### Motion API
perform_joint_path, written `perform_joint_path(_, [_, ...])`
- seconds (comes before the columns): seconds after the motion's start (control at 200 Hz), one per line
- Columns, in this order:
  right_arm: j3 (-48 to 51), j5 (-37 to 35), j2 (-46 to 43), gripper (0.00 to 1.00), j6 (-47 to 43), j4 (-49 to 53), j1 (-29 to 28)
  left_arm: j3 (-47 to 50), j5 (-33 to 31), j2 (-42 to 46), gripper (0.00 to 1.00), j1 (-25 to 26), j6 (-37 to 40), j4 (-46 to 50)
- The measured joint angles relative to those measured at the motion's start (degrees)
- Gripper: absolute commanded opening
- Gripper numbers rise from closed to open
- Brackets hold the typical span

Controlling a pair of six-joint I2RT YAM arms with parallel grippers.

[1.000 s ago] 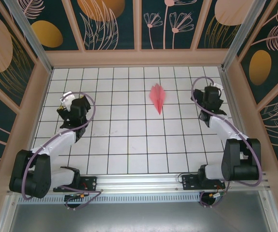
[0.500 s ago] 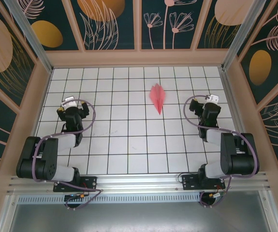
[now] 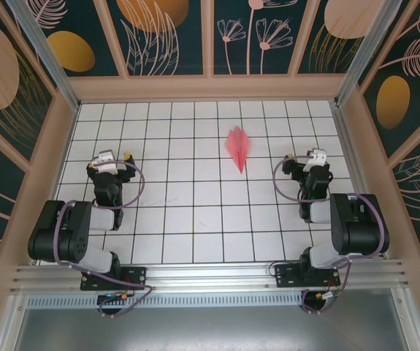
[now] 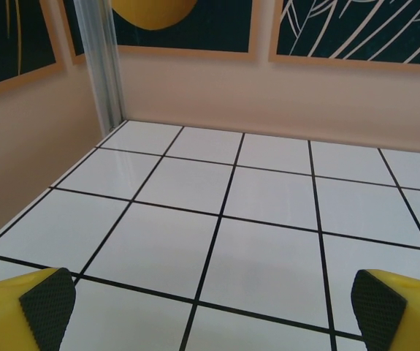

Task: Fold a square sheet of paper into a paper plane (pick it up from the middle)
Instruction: Reset both arms

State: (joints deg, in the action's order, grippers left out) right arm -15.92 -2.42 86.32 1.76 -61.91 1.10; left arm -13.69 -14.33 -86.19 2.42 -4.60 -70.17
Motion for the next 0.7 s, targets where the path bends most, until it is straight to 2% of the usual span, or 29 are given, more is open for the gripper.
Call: perform_joint_path(0.701, [1.09,2.14,0.98,0.99,0.00,-3.91,0.42,1.05,0.09,-0.76,0.99,-0.44,-0.13,-3.10])
